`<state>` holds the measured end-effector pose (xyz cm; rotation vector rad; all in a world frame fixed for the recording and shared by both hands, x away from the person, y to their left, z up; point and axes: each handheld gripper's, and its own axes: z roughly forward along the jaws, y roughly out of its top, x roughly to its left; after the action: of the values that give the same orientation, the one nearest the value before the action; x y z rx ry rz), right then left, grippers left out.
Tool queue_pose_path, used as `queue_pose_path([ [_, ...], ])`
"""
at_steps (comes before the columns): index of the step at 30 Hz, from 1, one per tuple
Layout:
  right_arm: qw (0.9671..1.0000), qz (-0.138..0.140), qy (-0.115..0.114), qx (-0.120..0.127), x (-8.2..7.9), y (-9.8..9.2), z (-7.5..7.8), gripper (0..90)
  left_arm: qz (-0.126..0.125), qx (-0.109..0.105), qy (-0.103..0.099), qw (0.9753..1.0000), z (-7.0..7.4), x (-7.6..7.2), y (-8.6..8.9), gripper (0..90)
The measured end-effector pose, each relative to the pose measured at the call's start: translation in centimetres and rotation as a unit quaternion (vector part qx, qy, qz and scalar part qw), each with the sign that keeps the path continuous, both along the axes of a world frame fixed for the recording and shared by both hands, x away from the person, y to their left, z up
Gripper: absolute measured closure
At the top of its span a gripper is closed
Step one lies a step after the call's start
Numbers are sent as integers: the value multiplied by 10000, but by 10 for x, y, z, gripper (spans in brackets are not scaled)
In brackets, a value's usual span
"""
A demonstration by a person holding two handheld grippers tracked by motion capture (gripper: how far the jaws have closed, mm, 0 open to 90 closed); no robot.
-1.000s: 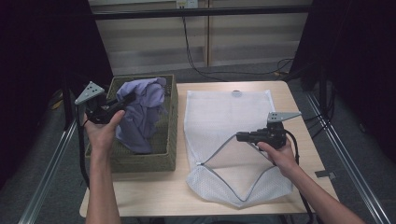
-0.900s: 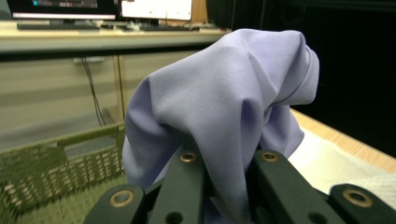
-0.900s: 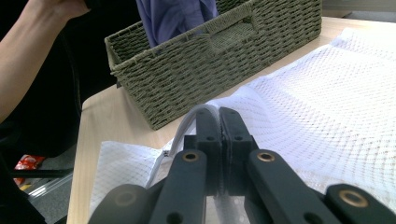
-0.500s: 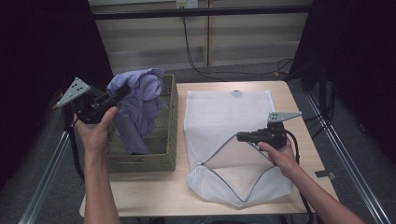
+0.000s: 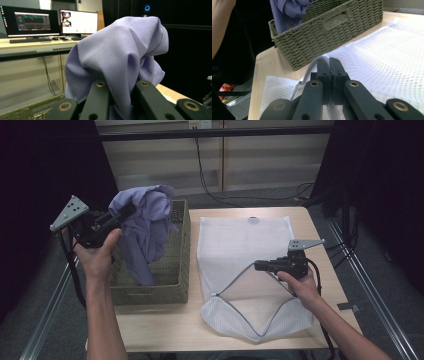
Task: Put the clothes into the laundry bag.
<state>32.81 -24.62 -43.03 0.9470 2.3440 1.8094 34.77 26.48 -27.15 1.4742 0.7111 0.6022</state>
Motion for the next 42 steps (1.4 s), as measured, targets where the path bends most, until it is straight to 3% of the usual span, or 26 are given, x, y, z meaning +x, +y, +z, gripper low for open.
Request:
queue_pose_path([
  [8,10000,16,-16,-7,0,1,0,886,-43,-140,-177,9997,15,-6,-1,864],
  [10,10000,31,-12,-5,0,1,0,886,-47,-44,-188,9998,18,-5,-1,864],
  [15,10000,11,-22,-22,0,2,-1,886,-88,-28,-262,9996,27,-5,-3,863],
  [20,10000,25,-11,-8,0,1,-1,886,-115,-159,-351,9992,36,-8,-6,864],
  [23,10000,28,-18,-26,-1,1,-1,886,-81,-9,-363,9993,42,-6,-8,864],
  [24,10000,31,-19,-14,-1,2,-1,886,-80,-102,-367,9992,44,-6,-10,864],
  [25,10000,36,-28,-31,-1,2,-1,886,-102,19,-395,9992,46,-5,-9,864],
  [31,10000,31,-29,-15,-1,1,0,886,-182,-93,-367,9991,54,-1,-12,863],
  [32,10000,33,-31,-15,-1,1,0,886,-232,-203,-364,9989,55,0,-13,864],
  [37,10000,35,-26,-20,-1,1,0,886,-213,-115,-414,9988,60,1,-12,863],
  [42,10000,26,-32,-25,0,1,0,886,-167,-163,-465,9986,66,0,-13,864],
])
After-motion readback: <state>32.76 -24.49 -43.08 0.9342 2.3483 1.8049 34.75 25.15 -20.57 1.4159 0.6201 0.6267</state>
